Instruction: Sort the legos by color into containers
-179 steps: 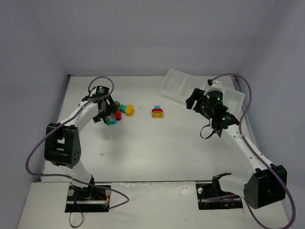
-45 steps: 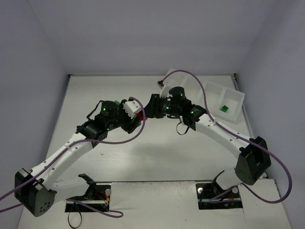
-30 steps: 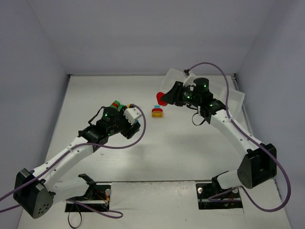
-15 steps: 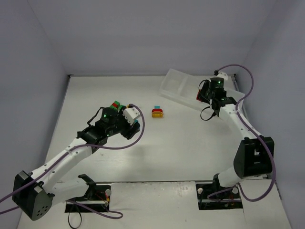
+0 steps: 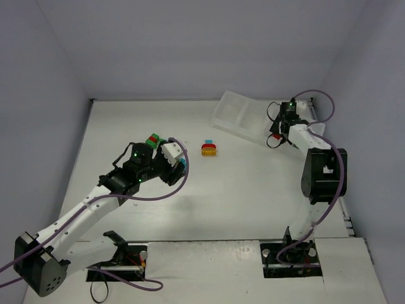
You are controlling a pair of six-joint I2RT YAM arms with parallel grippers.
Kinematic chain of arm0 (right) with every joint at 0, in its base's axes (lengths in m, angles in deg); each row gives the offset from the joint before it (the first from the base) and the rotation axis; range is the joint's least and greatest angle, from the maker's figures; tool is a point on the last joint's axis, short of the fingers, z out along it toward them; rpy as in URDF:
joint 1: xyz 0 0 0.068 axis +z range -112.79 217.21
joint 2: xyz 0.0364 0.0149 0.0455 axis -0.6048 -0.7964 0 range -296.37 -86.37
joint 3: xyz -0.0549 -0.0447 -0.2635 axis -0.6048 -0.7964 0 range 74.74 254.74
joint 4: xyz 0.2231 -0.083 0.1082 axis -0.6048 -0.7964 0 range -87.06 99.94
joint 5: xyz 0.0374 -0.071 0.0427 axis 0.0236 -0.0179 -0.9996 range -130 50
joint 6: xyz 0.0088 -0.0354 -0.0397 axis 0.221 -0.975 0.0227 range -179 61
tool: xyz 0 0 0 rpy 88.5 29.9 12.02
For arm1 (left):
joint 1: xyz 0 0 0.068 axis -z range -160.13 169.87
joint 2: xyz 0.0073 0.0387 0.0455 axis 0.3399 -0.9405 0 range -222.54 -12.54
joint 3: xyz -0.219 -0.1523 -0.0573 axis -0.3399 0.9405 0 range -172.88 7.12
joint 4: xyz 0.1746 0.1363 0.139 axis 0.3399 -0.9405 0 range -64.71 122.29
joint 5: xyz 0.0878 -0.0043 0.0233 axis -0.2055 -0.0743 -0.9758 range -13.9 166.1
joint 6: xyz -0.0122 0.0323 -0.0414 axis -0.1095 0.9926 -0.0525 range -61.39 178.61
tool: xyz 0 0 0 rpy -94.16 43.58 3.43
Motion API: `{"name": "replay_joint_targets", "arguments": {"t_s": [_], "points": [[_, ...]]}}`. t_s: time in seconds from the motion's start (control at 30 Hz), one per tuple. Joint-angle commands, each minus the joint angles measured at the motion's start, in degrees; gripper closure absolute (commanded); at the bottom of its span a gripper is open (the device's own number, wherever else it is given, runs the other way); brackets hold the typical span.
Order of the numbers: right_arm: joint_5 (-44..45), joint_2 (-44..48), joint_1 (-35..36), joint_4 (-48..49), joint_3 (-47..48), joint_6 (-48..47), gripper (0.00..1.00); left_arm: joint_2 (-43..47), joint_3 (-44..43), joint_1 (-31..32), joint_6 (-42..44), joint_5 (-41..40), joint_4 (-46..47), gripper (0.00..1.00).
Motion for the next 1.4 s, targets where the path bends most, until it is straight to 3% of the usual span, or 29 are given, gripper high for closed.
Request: {"name": "replay_joint_targets", "arguments": {"t_s": [0.0, 0.2, 0.27, 0.43, 0.57, 0.77, 1.0, 1.37], "points": [[0.4, 0.5, -1.3, 2.0, 3.6, 0.6, 0.55, 0.6, -2.5, 0.1, -0.4, 2.0, 2.1, 1.0], [-3.8, 4.1, -1.2, 2.6, 3.1, -0.9, 0.34, 0.1, -3.4, 0.1, -0.1, 3.1, 2.1, 1.0], [-5.9, 6.9, -1.2, 2.7, 3.0, -1.2, 0.33, -0.5, -3.8, 0.1, -0.1, 3.4, 2.2, 1.0], [-28.0, 14.9, 0.1, 4.4, -1.1, -1.0, 0.42, -1.6, -4.8, 0.4, 0.5, 4.7, 2.3, 1.0], [-37.5, 21.9, 9.3, 4.6, -3.7, -1.0, 0.37, -2.3, -5.5, 0.7, 1.2, 5.5, 2.6, 1.0], [-48.1, 24.7, 19.4, 7.0, -6.6, 3.1, 0.27, -2.7, -6.4, 0.9, 2.2, 5.9, 2.8, 1.0], [-52.2, 23.0, 29.2, 11.8, -8.6, 4.8, 0.24, -4.8, -8.0, 0.9, 2.5, 6.2, 3.1, 1.0], [-53.1, 20.8, 34.2, 13.6, -8.5, 5.4, 0.25, -6.2, -8.8, 1.0, 2.9, 6.7, 3.8, 1.0]]}}
